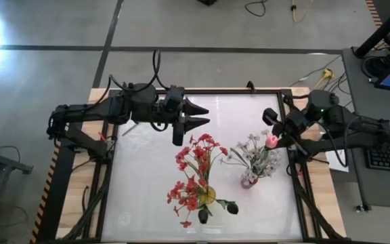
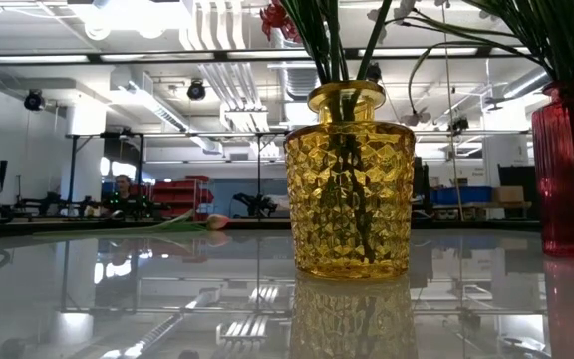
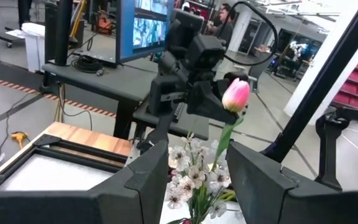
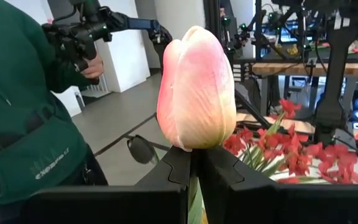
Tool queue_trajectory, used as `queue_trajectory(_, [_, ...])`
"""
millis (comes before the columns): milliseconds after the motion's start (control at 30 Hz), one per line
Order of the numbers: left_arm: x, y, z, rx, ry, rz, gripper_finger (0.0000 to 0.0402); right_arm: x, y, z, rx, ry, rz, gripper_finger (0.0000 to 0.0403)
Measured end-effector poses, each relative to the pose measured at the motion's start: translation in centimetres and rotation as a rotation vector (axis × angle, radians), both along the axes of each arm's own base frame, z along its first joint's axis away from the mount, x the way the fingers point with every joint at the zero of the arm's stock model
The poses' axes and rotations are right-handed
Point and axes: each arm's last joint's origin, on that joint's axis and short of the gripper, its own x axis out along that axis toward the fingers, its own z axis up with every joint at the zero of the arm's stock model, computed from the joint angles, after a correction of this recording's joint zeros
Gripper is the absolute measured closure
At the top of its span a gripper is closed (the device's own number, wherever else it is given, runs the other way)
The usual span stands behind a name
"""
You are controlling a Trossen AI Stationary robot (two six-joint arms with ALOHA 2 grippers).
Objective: Sort flowers into vase by color
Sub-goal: Put the right pink tulip into the red vase
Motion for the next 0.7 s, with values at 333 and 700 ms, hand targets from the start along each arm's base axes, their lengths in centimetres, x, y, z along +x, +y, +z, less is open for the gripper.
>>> queue_trajectory(333, [0.0, 0.0, 0.1, -0.003, -0.015, 0.002, 0.0249, -0.7, 0.3, -0.5, -0.039, -0.032, 0.039, 0.0390])
queue_trajectory(700, [0.0, 0.1, 0.4, 0.019, -0.043, 0.026, 0.0249, 0.9, 0.8, -1.9, -0.139, -0.003, 0.099, 0.0390])
